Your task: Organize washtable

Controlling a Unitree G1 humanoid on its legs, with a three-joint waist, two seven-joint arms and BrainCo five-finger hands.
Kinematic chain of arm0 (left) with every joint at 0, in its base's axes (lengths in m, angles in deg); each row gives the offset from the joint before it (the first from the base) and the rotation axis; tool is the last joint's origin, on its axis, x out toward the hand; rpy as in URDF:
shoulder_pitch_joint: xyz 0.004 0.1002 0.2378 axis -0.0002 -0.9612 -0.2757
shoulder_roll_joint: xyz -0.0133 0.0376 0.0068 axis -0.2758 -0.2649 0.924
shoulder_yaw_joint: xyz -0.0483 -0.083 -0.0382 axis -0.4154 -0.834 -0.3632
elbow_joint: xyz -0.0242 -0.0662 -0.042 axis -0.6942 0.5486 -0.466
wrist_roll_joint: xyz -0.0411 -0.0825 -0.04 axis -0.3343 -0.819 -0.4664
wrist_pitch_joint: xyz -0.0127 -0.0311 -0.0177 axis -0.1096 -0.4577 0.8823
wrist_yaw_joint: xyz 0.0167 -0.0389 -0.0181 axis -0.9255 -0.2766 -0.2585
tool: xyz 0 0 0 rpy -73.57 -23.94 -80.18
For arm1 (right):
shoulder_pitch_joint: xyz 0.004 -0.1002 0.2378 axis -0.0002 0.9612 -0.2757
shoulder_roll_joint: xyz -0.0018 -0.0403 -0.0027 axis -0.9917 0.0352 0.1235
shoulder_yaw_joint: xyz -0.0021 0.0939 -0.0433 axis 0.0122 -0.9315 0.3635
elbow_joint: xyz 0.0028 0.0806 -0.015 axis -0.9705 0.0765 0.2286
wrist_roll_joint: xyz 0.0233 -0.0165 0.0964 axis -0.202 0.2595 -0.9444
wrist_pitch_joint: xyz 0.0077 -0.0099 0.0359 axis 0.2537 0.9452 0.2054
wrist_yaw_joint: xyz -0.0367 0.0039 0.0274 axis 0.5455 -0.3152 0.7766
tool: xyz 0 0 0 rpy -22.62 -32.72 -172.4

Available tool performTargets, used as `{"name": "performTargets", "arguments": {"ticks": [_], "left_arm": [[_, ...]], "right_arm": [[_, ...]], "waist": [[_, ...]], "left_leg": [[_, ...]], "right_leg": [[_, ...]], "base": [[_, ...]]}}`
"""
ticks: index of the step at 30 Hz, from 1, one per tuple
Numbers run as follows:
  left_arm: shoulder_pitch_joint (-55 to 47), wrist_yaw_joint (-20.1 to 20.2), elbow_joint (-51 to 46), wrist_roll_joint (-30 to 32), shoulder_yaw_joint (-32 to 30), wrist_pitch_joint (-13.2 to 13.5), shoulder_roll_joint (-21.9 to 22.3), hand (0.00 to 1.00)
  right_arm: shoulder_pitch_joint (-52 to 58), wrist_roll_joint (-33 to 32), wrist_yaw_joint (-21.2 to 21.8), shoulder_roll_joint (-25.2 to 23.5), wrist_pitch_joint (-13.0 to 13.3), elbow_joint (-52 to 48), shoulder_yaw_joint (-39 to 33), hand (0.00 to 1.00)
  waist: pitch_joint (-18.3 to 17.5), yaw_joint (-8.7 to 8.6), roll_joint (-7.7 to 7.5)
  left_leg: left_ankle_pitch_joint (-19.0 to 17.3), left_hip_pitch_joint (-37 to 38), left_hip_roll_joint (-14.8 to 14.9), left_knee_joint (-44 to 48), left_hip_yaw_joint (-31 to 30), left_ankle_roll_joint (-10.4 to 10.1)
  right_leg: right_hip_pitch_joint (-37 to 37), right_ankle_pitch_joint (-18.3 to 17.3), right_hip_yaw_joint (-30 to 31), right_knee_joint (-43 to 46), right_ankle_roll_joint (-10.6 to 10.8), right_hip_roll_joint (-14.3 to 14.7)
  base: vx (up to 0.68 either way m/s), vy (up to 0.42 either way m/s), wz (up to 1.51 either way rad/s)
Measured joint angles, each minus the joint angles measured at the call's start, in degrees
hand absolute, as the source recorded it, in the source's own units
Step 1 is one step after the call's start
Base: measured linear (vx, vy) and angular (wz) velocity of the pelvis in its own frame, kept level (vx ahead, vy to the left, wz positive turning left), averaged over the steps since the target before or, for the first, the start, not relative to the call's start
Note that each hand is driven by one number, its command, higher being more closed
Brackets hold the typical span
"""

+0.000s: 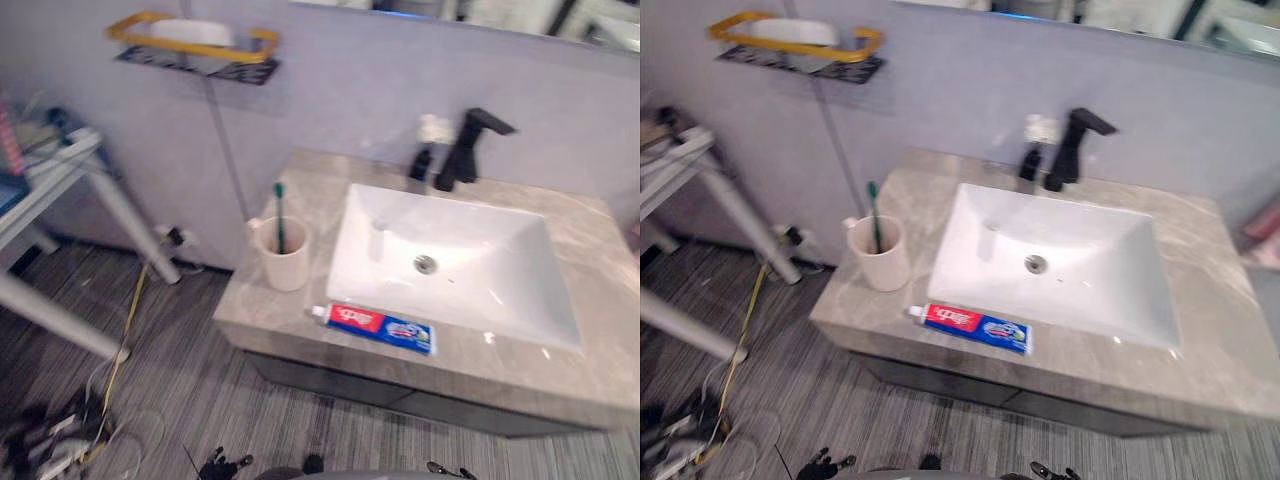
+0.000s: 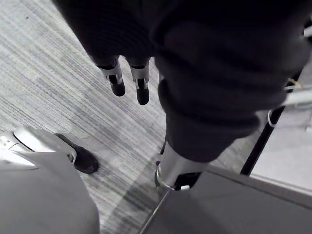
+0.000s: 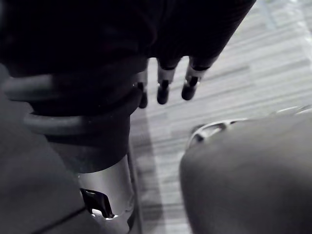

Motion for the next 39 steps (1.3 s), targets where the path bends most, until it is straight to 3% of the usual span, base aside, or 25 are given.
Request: {"name": "performTargets", "arguments": {"ticks": [3, 6, 8, 10, 13, 14, 24, 31, 34, 39], "left_arm": [[0.1, -1.06, 0.16, -1.19, 0.09, -0.06, 0.39, 0.0], [-2.32, -1.18, 1.91, -1.57, -3.32, 0.02, 0.61, 0.0], [-3.24, -1.29, 4.25, -1.05, -5.59, -0.14, 0.84, 0.0], [-2.82, -1.24, 5.27, 0.1, -5.59, -0.33, 0.76, 0.0], [-2.87, -1.06, 5.24, 1.47, -6.77, -0.51, 0.71, 0.0], [-3.02, -0.87, 5.18, 1.39, -4.12, -0.49, 0.68, 0.0], [-2.21, -0.86, 5.21, 1.43, -2.74, -0.53, -0.1, 0.0], [2.06, -0.77, 5.25, 2.9, -1.97, -0.48, -0.82, 0.0], [2.17, -0.69, 5.29, 3.66, -2.2, -0.5, -0.82, 0.0], [2.19, 0.42, 5.17, 3.82, -3.14, -0.48, -1.2, 0.0]], "right_arm": [[-3.21, 0.45, 0.02, 0.04, 0.28, -1.57, 0.01, 0.0], [-5.4, -0.71, 0.0, -0.35, 1.32, -1.63, -0.01, 0.0], [-3.78, -0.83, 0.05, -0.91, 1.28, -1.85, -0.1, 0.0], [-1.29, -0.79, 0.05, -0.9, 1.06, -1.79, -0.35, 0.0], [2.9, -1.25, -0.04, -0.76, 0.59, -1.27, -0.74, 0.0], [1.88, -1.28, 0.09, -0.51, 0.61, 0.69, -1.65, 0.0], [2.56, -1.29, -0.04, -0.66, 0.54, 0.68, -3.05, 0.0], [2.45, -3.02, -0.35, -0.61, 0.5, 0.69, -12.82, 0.0], [2.23, -4.83, -0.75, -0.51, 0.57, 0.44, -18.54, 0.0], [1.85, -10.55, -1.53, 0.01, 0.61, 0.33, -28.52, 0.0]], "waist": [[1.72, 1.51, 0.68], [1.94, 1.89, -0.12], [1.38, 1.38, -0.68], [0.9, -0.14, -0.42], [0.42, -0.48, -0.56], [0.53, -3.32, 1.13], [0.25, -3.37, 0.41], [0.47, -3.61, 0.05], [0.65, -4.71, -0.08], [1.25, -4.88, -0.72]], "left_leg": [[0.66, 0.01, 0.55, 0.37, -0.22, -1.21], [-1.07, 0.44, 2.05, -0.6, 7.26, -3.14], [-0.11, 1.93, 2.23, -4.49, 9.44, -3.04], [1.12, 2.36, 2.69, -6.49, 9.8, -2.88], [1.79, 2.51, 2.87, -6.49, 9.89, -2.46], [3.01, 1.62, 5.08, -6.52, 19.54, -2.5], [2.92, 0.28, 4.29, -6.46, 22.08, -2.31], [3.24, -0.51, 4.5, -6.06, 22.75, -1.91], [3.16, -0.32, 5.0, -6.06, 22.77, -2.1], [2.96, 0.19, 5.5, -6.06, 23.56, -2.51]], "right_leg": [[1.24, -0.15, 0.66, -0.7, 0.01, 0.85], [1.55, -1.27, 4.7, -2.65, 1.59, 0.9], [1.81, -2.79, 5.91, -5.2, 3.83, 1.56], [1.72, -2.72, 5.7, -5.85, 3.65, 1.88], [1.91, -2.65, 5.47, -6.17, 3.59, 2.67], [2.88, -0.25, 9.87, -10.05, 2.1, 5.06], [1.73, 0.45, 11.59, -11.36, 2.8, 4.54], [1.86, 0.93, 10.46, -12.25, 2.7, 4.81], [1.88, 1.3, 10.17, -12.02, 2.28, 4.82], [1.73, 2.15, 10.51, -11.91, 2.68, 5.02]], "base": [[0.02, -0.079, 0.57], [-0.1, -0.03, -0.6], [-0.14, -0.101, -0.7], [-0.04, -0.091, -0.01], [0.03, -0.05, -0.02], [0.01, -0.001, 0.05], [0.09, 0.024, -0.06], [0.14, -0.021, 0.03], [0.06, -0.024, -0.02], [-0.01, -0.01, -0.11]]}}
